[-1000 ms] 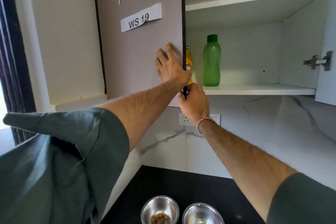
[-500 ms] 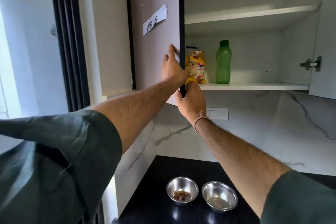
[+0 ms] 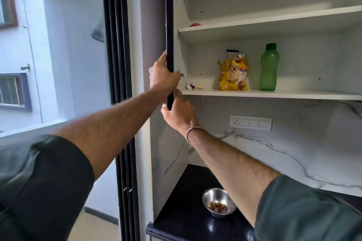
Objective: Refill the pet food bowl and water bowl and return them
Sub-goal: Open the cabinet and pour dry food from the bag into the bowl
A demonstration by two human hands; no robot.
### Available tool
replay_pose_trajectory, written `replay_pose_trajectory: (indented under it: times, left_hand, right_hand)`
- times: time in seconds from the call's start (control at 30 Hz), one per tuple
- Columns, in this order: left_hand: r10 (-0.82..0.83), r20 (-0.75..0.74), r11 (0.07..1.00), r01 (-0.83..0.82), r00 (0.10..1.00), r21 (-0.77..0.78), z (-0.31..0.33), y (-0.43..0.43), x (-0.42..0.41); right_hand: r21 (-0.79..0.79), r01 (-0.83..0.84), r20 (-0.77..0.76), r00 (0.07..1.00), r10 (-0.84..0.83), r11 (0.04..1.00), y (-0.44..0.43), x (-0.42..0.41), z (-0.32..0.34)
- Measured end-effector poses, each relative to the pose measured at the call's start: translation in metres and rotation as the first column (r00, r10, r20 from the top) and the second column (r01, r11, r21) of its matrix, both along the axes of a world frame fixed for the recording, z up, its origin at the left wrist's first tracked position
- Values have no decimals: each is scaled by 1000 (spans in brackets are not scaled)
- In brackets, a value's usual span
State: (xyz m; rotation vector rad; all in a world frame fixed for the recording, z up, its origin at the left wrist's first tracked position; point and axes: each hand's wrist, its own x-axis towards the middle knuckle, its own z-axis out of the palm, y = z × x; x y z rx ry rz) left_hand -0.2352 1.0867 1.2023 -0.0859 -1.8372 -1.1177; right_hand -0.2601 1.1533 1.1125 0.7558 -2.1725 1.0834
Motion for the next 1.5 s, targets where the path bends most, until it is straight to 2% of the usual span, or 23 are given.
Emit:
replay_pose_trajectory:
  times: [0.13, 0.3, 0.47, 0.63, 0.7, 0.77, 0.83, 0.87, 0.9, 0.97, 1.07, 1.27, 1.5]
  left_hand:
    - [160, 0, 986, -160, 987, 42, -5, -47, 10]
    - [354, 44, 934, -356, 934, 36, -5, -102, 15]
    - [376, 95, 923, -382, 922, 52, -4, -123, 16]
    - [415, 64, 906, -419, 908, 58, -8, -103, 10]
    - [500, 22, 866, -498, 866, -49, -9, -93, 7]
    - [631, -123, 723, -638, 766, -265, -10, -82, 3]
    - [625, -288, 587, -679, 726, -441, -11, -69, -7]
    - [585, -319, 563, -657, 746, -503, -11, -60, -15]
    - [540, -307, 574, -610, 784, -547, -12, -49, -24]
    - [455, -184, 662, -469, 871, -584, -16, -25, -50]
    - [278, 42, 842, -223, 960, -491, -25, 10, -96]
    - [129, 179, 880, -30, 975, -473, -35, 65, -218]
    - [24, 308, 983, 34, 951, -182, -16, 96, -384]
  right_hand:
    - [37, -44, -19, 999, 45, 998, -46, 12, -2]
    - [175, -65, 39, 997, 59, 982, -97, 20, -7]
    - [204, -106, 49, 994, 98, 973, -111, 15, -20]
    - [186, -124, 64, 991, 114, 975, -71, -10, -21]
    - [177, -106, 66, 993, 95, 978, -48, -23, -16]
    - [157, -84, 64, 995, 74, 984, -23, -38, -11]
    - [136, -58, 65, 997, 49, 989, 6, -56, -5]
    - [120, -43, 72, 997, 34, 992, 21, -66, -3]
    - [108, -20, 79, 997, 12, 994, 36, -77, 0]
    - [106, 42, 74, 996, -50, 994, 65, -102, 4]
    - [90, 103, 79, 991, -110, 991, 109, -145, 13]
    - [79, 203, 74, 975, -209, 976, 186, -261, 46]
    - [69, 253, 100, 961, -260, 965, 234, -401, 82]
